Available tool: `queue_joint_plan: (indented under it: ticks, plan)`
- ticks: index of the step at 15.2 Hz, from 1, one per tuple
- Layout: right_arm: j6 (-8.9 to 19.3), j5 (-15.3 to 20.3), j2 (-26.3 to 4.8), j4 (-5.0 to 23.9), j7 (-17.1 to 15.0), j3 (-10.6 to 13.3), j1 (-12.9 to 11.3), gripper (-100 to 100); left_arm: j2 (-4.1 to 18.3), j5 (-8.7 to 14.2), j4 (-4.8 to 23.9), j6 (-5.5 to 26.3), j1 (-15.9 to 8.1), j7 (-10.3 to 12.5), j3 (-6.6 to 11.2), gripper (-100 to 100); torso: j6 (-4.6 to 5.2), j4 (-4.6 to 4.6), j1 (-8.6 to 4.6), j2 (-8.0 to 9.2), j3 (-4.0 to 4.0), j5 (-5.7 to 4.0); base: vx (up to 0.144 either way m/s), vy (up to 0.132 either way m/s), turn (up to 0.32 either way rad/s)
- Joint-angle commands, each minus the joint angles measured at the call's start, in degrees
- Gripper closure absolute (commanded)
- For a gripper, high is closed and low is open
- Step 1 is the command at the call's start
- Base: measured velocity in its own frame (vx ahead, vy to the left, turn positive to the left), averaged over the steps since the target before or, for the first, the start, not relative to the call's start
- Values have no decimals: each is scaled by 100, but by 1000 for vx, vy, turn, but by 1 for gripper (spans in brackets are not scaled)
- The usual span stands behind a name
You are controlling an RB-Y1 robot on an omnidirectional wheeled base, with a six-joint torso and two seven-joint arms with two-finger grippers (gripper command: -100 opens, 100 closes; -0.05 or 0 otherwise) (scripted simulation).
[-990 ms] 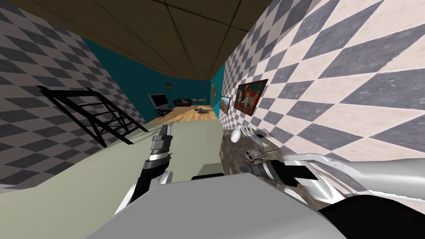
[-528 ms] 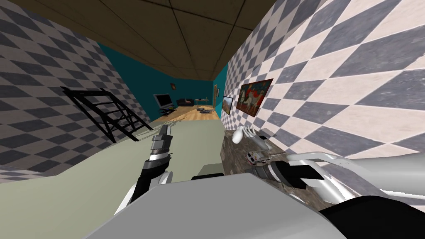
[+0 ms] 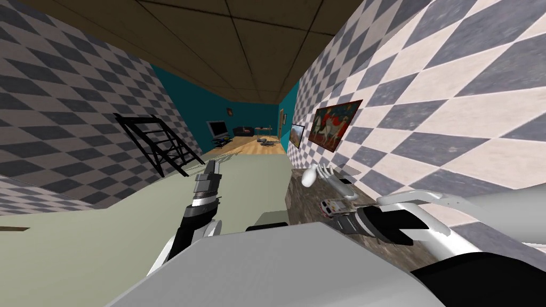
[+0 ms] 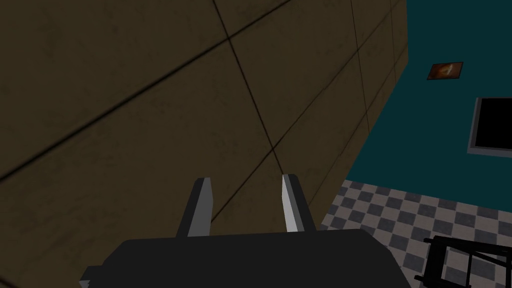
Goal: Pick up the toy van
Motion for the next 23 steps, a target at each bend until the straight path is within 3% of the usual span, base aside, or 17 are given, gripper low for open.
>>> queue_joint_plan:
  ticks: [1, 4, 5, 11, 12, 13, 17, 18, 22, 23]
  plan:
    - [52, -40, -222, 18, 16, 52, 28, -100, 0, 0, 0, 0, 0, 0, 0, 0, 0, 0, 0, 0, 0, 0, 11, -9, 124]
    - [106, -94, -502, 2, 27, 151, -1, -100, 0, 0, 0, 0, 0, 0, 0, 0, -1, -1, 3, -6, -3, 2, 28, -5, 149]
    - [81, -49, -404, -8, 32, 227, -75, -100, 0, 0, 0, 0, 0, 0, 0, 0, -1, -2, 4, -9, -5, 0, 24, -2, 42]
    - [186, 153, 205, 471, 124, 220, 170, -100, -1, 0, 0, 0, 0, 0, 0, 0, 2, 2, 17, 8, 5, 2, -6, 31, 48]
    - [179, 94, 75, 362, 97, 168, 154, -100, -1, 0, 0, 0, 0, 0, 0, 0, 2, 2, 17, 9, 6, 2, -5, 21, 13]
    - [190, 101, 93, 372, 99, 169, 157, 100, 0, 0, 0, 0, 0, 0, 0, 0, 2, 3, 15, 9, 5, 3, -2, 7, -2]
    - [192, 101, 91, 371, 100, 171, 158, 100, 0, 0, 0, 0, 0, 0, 0, 0, 1, 2, 9, 6, 4, 1, 0, 0, 0]
    - [135, 50, -105, 237, 80, 218, 56, 100, 0, 0, 0, 0, 0, 0, 0, 0, 1, 2, 8, 5, 3, 0, 3, -19, -64]
    - [84, -54, -416, 4, 36, 216, -58, 100, 0, 0, 0, 0, 0, 0, 0, 0, 3, 4, -3, 4, 4, 6, 8, -39, -49]
    - [91, -8, -287, 118, 62, 223, -2, 100, 0, 0, 0, 0, 0, 0, 1, 0, 2, 4, -1, 3, 4, 7, 5, -24, -11]
